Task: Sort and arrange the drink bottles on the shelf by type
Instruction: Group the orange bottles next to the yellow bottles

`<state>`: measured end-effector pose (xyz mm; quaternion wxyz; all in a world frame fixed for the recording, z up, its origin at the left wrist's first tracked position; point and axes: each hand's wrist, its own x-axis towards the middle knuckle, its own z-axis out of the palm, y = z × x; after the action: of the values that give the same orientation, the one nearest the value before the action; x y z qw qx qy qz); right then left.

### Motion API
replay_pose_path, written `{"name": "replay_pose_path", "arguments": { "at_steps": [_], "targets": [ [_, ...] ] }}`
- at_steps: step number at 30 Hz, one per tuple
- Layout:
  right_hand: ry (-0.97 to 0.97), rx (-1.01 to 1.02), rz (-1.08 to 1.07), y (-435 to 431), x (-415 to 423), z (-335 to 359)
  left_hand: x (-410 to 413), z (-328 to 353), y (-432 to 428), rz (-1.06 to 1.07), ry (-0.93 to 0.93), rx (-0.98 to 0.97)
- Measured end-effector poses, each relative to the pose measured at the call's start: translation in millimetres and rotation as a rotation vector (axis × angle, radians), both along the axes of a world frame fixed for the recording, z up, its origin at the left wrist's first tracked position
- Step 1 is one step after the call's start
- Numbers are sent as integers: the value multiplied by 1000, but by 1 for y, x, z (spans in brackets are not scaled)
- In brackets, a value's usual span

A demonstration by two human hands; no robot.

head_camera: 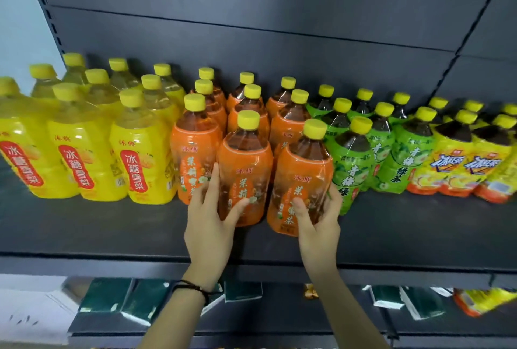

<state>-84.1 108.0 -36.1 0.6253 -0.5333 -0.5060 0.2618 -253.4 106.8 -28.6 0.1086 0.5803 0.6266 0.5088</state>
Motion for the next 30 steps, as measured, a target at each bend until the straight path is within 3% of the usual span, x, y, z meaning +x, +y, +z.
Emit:
{"name": "replay_pose_path", "arguments": {
  "at_steps": [3,12,15,19,30],
  "targets": [
    [14,-1,13,0,1,3,3,5,7,16,61,-61],
    [-5,-66,141,21,-10,6,25,15,27,36,-46,-73],
    [-12,-65,94,28,-12,8,23,18,26,102,27,-112],
    [-43,-63,37,31,-13,11,4,32,29,186,285,-132],
    [-235,-172,-80,20,16,9,-6,13,20,315,320,110]
  ]
}}
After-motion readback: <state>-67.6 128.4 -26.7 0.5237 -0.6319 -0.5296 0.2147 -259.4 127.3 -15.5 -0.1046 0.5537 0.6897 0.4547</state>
